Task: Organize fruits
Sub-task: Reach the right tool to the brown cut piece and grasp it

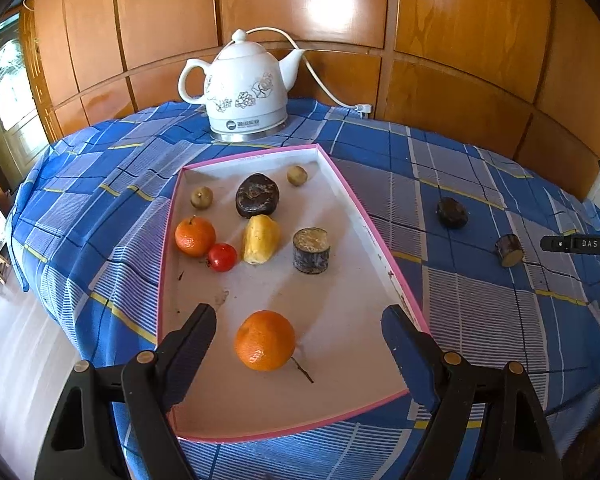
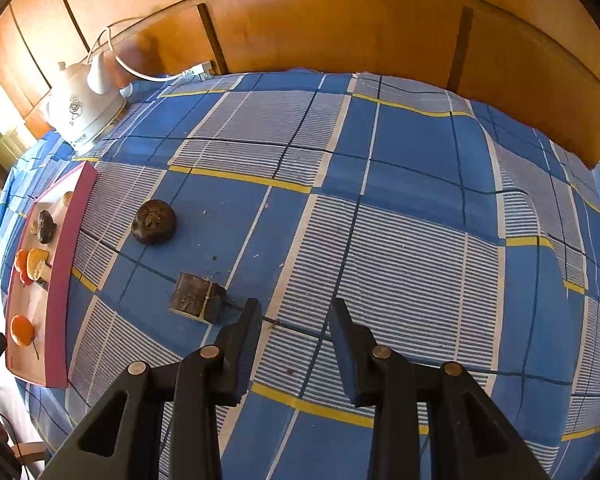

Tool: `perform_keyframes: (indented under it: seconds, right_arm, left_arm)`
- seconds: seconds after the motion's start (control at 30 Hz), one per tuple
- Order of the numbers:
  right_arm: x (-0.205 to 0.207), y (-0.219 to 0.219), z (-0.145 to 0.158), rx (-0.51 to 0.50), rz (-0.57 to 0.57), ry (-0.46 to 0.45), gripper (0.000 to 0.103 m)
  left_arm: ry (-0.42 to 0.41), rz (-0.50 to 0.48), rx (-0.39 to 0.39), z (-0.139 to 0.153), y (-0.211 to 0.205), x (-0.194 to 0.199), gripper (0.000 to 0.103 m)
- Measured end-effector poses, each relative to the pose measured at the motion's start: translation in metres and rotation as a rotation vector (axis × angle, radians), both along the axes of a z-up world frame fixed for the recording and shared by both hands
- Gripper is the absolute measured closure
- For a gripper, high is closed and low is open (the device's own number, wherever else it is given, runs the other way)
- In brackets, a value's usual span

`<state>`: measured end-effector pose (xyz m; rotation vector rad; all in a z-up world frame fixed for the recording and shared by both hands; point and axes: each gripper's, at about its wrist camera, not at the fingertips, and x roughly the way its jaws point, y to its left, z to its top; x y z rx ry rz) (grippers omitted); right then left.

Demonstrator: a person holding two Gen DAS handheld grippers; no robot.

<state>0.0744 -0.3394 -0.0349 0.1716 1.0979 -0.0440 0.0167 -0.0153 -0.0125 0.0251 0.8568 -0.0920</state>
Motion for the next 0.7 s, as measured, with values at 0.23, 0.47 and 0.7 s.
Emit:
perform_keyframes:
  seconds: [0.23,0.47,0.7]
  right_arm:
    - [0.003,0.0,-0.003,0.063,0.001,0.005,0.065]
    - [0.01,0.025,-0.003,0.112,0.118,-0.024,0.058]
    - [0.023,0.045,-0.021,0.122,0.147,-0.006,0.037]
  left_arm:
    - [0.008,-0.024,0.001,-0.001,-0.009,0.002,0.018]
    - [0.021,-0.043,-0.008,-0.005,-0.013,0.001,0.018]
    - [0.017,-0.057,-0.021,-0.002,-0.015,0.002,0.018]
